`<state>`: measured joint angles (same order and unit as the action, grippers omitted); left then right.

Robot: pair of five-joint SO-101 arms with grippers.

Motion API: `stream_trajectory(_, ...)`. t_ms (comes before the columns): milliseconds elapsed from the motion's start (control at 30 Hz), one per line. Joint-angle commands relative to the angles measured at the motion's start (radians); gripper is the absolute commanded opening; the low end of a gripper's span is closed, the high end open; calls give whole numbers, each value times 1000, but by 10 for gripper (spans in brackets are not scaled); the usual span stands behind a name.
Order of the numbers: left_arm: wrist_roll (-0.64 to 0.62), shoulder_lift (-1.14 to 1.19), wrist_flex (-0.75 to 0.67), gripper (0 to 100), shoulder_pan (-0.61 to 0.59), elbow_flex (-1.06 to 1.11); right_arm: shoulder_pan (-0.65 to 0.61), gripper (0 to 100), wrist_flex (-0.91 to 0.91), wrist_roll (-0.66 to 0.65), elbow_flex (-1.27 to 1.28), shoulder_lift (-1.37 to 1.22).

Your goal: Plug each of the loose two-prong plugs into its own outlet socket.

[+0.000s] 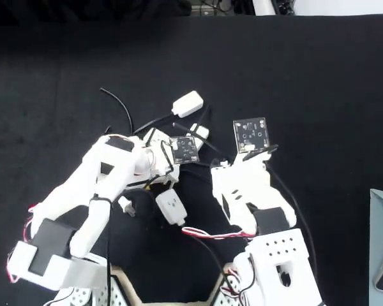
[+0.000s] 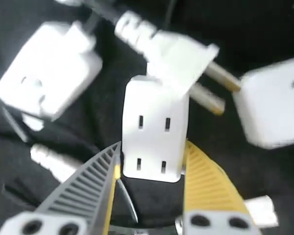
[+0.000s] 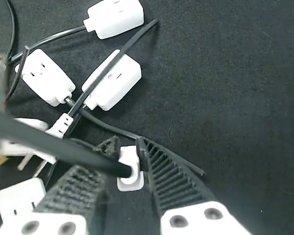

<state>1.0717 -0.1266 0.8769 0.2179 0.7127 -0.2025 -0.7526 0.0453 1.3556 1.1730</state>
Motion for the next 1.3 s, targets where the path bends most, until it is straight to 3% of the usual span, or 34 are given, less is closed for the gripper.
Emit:
stream_trajectory(0, -54, -118, 86, 29, 8, -53, 12, 12, 20, 6, -5, 13)
stream_trajectory(367, -311, -265, 176, 29, -50, -21, 12, 12, 20, 8, -5, 13)
stream_trajectory(700, -367, -265, -12, 41, 1, 219, 9, 12, 18, 8, -7, 13)
stream_trajectory(900, -436, -278, -20, 295, -38, 226, 9, 12, 20, 8, -7, 13)
stream_trajectory(1267, -457, -425, 57, 309, -160, 177, -2, 12, 21, 8, -22, 15)
